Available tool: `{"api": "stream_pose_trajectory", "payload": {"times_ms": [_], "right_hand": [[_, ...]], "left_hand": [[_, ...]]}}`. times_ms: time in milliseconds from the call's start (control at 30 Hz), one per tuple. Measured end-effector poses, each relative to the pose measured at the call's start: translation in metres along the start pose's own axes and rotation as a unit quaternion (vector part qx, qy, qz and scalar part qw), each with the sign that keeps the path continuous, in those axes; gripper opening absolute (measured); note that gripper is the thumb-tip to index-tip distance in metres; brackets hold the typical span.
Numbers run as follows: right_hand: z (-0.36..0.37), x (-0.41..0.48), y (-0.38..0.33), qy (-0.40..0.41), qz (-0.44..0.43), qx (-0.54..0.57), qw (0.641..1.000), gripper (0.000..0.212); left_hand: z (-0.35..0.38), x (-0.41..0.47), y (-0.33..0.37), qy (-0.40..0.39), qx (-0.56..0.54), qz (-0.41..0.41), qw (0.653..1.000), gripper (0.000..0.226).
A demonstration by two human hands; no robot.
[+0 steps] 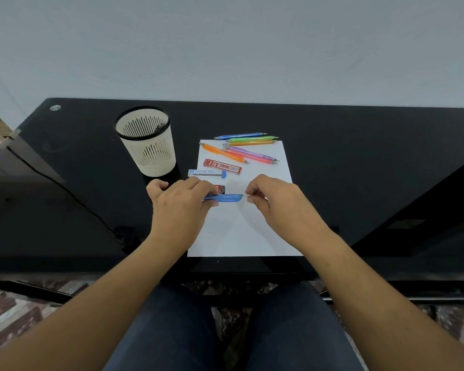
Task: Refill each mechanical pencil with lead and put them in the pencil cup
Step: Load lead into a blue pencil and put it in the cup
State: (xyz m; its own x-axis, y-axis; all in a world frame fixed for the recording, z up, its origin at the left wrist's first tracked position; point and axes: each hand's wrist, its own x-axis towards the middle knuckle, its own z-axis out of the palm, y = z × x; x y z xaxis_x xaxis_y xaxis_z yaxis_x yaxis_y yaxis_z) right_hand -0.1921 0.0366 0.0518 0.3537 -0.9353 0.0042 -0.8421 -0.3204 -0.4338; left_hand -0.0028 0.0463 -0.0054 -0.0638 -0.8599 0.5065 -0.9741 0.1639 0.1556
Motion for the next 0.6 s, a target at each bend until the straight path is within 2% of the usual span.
{"api": "stream_pose_trajectory", "payload": {"times_ms": [600], "right_hand": [[0.0020,-0.0019,0.0025,0.012,-0.013,0.001,1.000,0.013]], "left_hand": [[-0.0005,-0.0002,-0.0004,0.006,-0.001,0.009,1.000,0.020]]}}
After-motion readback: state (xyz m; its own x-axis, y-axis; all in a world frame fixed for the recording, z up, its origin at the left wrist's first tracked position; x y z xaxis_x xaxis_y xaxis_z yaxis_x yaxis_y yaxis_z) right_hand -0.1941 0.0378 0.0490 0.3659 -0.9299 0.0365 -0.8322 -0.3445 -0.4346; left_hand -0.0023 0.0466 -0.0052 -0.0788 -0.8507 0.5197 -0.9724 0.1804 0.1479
